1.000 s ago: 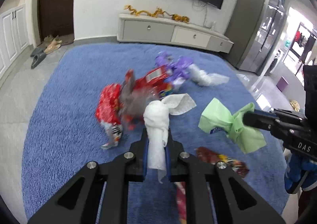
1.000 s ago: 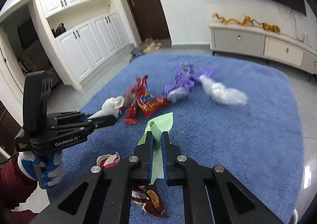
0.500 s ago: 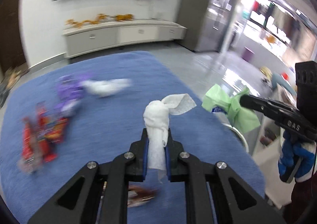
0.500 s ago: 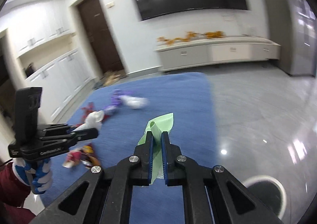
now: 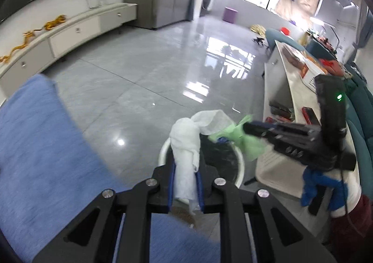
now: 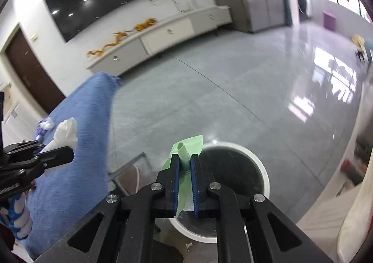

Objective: Collect trash
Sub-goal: 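Carry both tissues over the bin and open both tools to drop them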

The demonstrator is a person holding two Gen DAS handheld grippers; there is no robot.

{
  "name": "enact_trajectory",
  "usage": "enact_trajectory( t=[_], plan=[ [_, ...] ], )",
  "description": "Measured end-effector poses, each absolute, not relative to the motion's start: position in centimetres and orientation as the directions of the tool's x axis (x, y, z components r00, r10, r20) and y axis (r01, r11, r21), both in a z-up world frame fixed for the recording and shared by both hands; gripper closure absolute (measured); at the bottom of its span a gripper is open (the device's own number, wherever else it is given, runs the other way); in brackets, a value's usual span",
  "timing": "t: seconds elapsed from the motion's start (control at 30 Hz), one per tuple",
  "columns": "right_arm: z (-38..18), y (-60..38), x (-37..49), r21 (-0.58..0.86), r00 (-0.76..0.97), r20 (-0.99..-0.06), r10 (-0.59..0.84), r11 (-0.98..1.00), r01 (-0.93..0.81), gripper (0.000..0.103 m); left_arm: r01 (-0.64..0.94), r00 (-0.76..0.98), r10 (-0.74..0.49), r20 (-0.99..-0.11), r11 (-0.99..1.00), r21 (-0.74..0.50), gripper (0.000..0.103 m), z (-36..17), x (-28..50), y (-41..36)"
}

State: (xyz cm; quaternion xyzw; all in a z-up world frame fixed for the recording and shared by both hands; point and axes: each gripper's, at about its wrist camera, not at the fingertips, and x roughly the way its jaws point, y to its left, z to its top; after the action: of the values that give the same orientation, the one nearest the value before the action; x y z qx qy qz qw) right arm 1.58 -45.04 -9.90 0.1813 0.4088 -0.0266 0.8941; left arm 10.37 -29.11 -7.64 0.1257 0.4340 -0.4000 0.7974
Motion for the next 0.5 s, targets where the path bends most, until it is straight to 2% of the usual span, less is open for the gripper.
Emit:
enact_trajectory(
  t=[0.07, 0.1, 0.13, 0.2, 0.5],
  plan=[
    [-10.8, -46.3, 1.8, 0.319, 0.658, -0.747, 0.096, 0.92, 0.227, 0.089, 0.752, 0.28, -0.531, -0.8, 0.639, -0.161, 0.086, -8.1, 10.7, -31.3],
    [-11.2, -46.9, 2.1, 0.324, 0.656, -0.749, 0.091, 0.914, 0.244, 0.085, 0.754, 0.262, -0.534, -0.804, 0.633, -0.174, 0.075, -8.4, 10.9, -32.5],
    [-11.5, -47.4, 2.1, 0.329, 0.654, -0.751, 0.087, 0.909, 0.256, 0.084, 0.756, 0.252, -0.537, -0.805, 0.629, -0.184, 0.06, -8.6, 11.0, -32.8],
    [-12.1, -48.1, 2.1, 0.335, 0.654, -0.752, 0.082, 0.902, 0.271, 0.084, 0.754, 0.25, -0.543, -0.802, 0.629, -0.19, 0.051, -8.8, 11.1, -33.8],
    [-12.1, -48.2, 1.2, 0.298, 0.65, -0.758, 0.04, 0.909, 0.291, 0.084, 0.75, 0.268, -0.549, -0.792, 0.635, -0.186, 0.051, -8.2, 10.3, -32.8]
  ],
)
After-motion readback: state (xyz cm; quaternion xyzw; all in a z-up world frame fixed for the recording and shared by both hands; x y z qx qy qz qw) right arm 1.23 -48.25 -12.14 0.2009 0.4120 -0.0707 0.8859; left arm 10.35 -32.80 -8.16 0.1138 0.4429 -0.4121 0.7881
